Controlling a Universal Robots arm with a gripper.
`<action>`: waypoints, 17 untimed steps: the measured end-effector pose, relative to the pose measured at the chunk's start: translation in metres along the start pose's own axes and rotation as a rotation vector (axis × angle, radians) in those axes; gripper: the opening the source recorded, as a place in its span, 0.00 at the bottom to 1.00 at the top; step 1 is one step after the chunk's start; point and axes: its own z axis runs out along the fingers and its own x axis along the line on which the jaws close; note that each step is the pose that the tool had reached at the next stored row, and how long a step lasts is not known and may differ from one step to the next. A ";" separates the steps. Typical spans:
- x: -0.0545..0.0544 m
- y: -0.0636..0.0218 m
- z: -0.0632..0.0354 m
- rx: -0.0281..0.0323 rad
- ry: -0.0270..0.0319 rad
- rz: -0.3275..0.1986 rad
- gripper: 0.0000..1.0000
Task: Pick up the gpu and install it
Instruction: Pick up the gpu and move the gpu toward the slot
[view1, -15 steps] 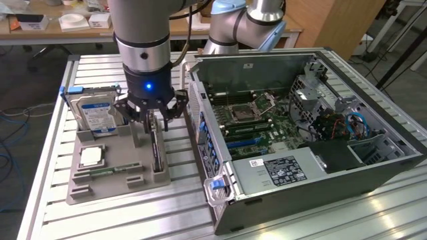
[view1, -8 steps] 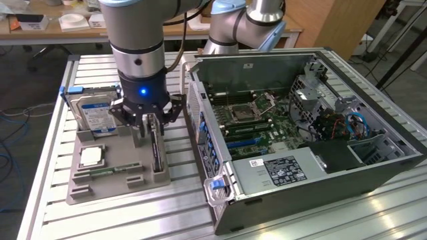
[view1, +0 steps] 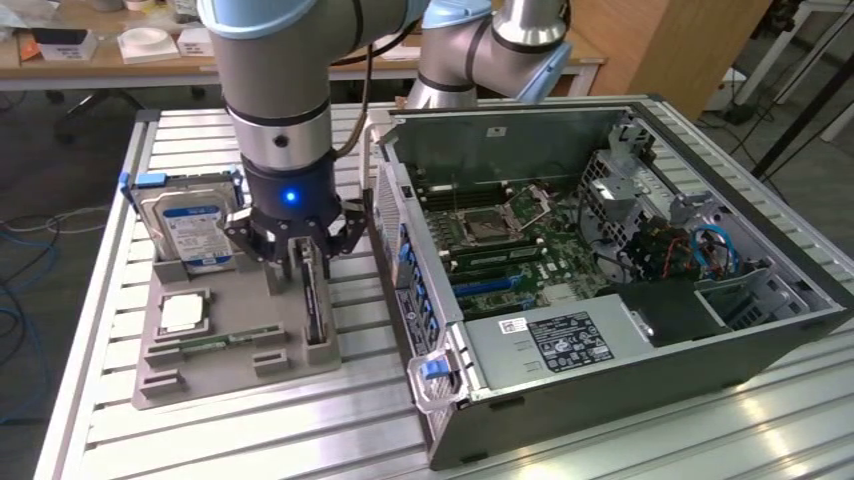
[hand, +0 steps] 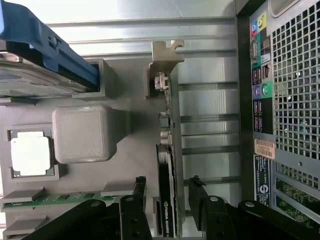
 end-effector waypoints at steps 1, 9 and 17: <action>0.000 0.0000 0.0018 0.0000 0.0000 0.000 0.47; -0.001 -0.0048 0.0126 0.0033 -0.0003 0.001 0.47; -0.001 -0.0050 0.0187 0.0034 -0.0001 0.001 0.47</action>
